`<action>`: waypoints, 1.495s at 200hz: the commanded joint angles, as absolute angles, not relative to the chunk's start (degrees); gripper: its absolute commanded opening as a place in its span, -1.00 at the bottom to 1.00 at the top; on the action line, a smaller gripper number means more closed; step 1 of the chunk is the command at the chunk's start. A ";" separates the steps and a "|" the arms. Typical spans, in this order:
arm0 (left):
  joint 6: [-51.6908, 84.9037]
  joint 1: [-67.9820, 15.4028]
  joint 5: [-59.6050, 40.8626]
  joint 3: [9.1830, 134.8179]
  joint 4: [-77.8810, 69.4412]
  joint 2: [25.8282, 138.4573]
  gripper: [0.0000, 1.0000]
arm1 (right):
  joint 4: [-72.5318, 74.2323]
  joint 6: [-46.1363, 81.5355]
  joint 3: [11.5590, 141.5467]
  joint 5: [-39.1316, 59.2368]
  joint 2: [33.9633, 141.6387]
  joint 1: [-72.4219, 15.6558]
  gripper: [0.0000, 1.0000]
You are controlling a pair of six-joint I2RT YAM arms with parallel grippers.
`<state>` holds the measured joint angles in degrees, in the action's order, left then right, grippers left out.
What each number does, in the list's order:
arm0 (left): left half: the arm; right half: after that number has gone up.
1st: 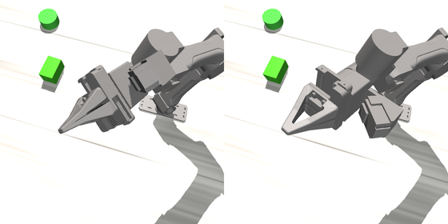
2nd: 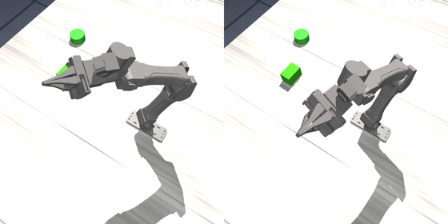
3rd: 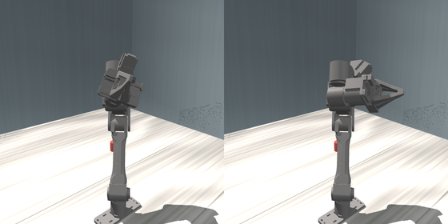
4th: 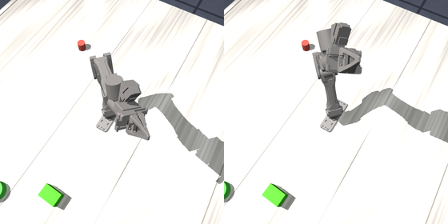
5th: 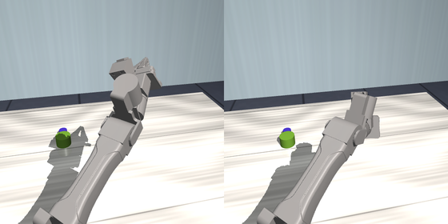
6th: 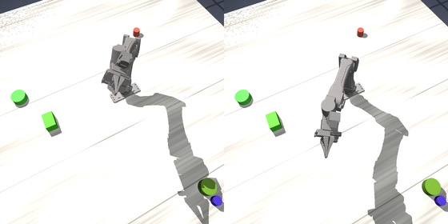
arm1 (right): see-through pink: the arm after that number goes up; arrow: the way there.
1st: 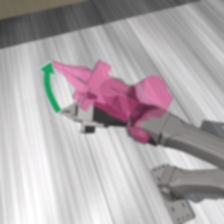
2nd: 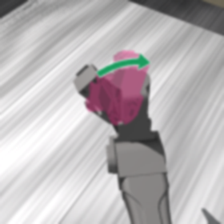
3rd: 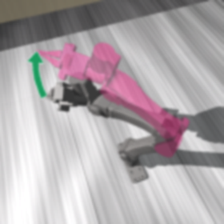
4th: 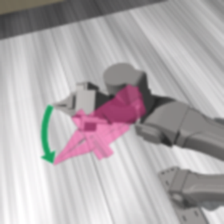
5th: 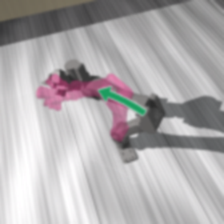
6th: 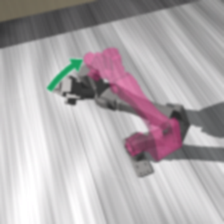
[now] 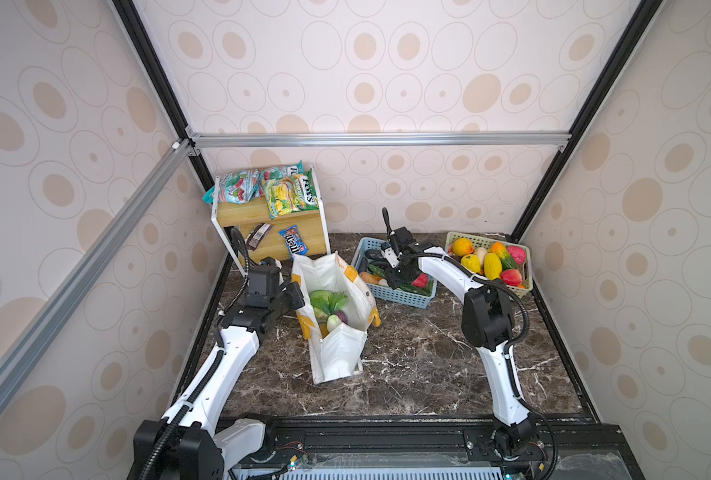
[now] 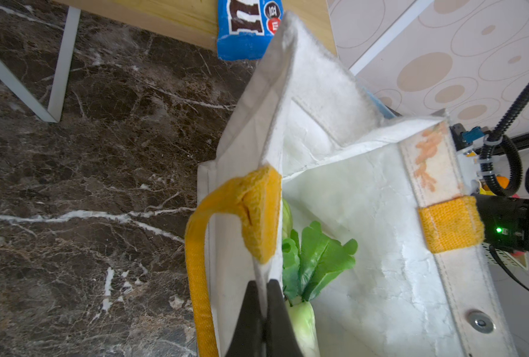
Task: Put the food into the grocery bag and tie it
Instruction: 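Lower the right gripper onto the green cucumber and close it, then lift the green cucumber upright out of the blue basket with the right gripper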
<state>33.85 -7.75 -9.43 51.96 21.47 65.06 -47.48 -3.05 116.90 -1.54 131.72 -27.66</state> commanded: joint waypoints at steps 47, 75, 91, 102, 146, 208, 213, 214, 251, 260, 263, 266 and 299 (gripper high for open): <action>33.14 -7.30 -9.60 51.35 19.07 65.22 -1.00 | -49.70 -3.79 116.20 -2.61 129.20 -27.34 -0.24; 32.92 -7.25 -10.11 51.64 18.90 65.56 -1.00 | -49.46 -3.68 116.13 -2.72 129.33 -27.29 -0.34; 32.70 -7.29 -10.47 51.98 18.90 66.04 -1.00 | -49.37 -3.56 116.60 -2.88 129.29 -27.24 -0.34; 32.52 -7.29 -10.89 52.17 18.72 66.25 -1.00 | -49.48 -3.52 117.09 -2.94 129.25 -27.14 -0.34; 32.06 -7.30 -13.35 51.84 17.56 66.18 -1.00 | -49.55 -3.08 119.63 -5.11 128.15 -26.99 -0.33; 29.91 -7.32 -19.69 50.39 15.30 64.60 -1.00 | -46.98 1.23 119.66 -6.26 124.88 -25.95 -0.35; 29.80 -7.22 -20.25 50.28 15.26 64.53 -1.00 | -46.94 1.68 119.83 -6.27 124.58 -25.81 -0.35; 29.80 -7.26 -20.41 50.23 15.23 64.52 -1.00 | -46.93 1.72 119.86 -6.25 124.47 -25.74 -0.35; 29.62 -7.38 -22.69 48.73 14.52 62.62 -1.00 | -46.74 5.28 120.00 -4.51 121.90 -24.78 -0.36; 29.53 -7.32 -22.43 48.51 14.67 62.04 -1.00 | -47.40 6.07 120.57 -3.36 121.48 -24.77 -0.36; 29.58 -7.34 -22.25 48.36 14.72 61.93 -1.00 | -47.71 6.39 120.78 -2.84 121.33 -24.71 -0.36; 29.58 -7.30 -22.10 48.34 14.76 61.82 -1.00 | -47.99 6.79 120.98 -2.34 121.22 -24.71 -0.36; 29.62 -7.31 -21.20 48.43 15.56 62.04 -1.00 | -50.54 10.90 122.74 2.71 119.90 -24.71 -0.37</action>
<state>30.94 -7.62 -20.47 48.47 15.05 62.46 -47.70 6.66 120.75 -1.74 122.78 -24.62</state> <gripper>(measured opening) 0.048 0.322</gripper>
